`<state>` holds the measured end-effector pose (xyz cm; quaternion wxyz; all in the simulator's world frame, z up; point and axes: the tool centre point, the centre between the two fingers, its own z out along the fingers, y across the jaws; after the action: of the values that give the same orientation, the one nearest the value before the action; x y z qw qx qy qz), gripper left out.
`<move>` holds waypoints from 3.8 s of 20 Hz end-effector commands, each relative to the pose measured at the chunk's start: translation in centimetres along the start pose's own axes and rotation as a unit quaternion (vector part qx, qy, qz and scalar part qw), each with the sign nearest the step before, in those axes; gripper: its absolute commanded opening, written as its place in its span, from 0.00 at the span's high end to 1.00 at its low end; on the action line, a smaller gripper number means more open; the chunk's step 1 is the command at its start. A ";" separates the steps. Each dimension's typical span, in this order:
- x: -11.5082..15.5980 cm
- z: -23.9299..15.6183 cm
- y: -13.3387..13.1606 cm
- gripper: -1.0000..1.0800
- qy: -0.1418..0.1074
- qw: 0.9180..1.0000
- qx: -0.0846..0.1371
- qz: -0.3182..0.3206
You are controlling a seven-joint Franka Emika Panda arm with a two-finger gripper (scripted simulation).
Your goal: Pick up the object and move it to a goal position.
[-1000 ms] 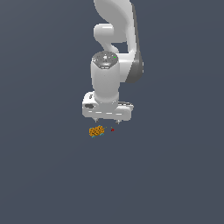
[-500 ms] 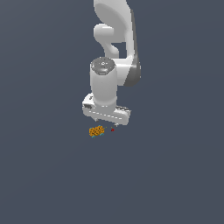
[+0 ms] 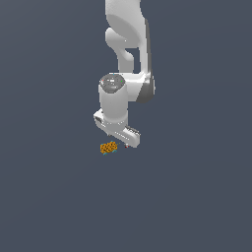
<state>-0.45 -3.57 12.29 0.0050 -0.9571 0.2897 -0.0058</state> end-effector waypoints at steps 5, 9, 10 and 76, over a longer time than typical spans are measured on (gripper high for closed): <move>-0.2 1.9 1.1 0.04 -0.003 0.995 -0.001 0.103; -0.4 3.0 1.8 0.04 -0.003 0.986 -0.002 0.166; -0.4 3.3 2.0 0.04 -0.004 0.983 -0.003 0.181; -0.3 3.0 6.4 1.00 -0.002 0.946 -0.007 0.323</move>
<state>-4.09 -8.28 7.86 0.0006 -0.8125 0.5830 0.0010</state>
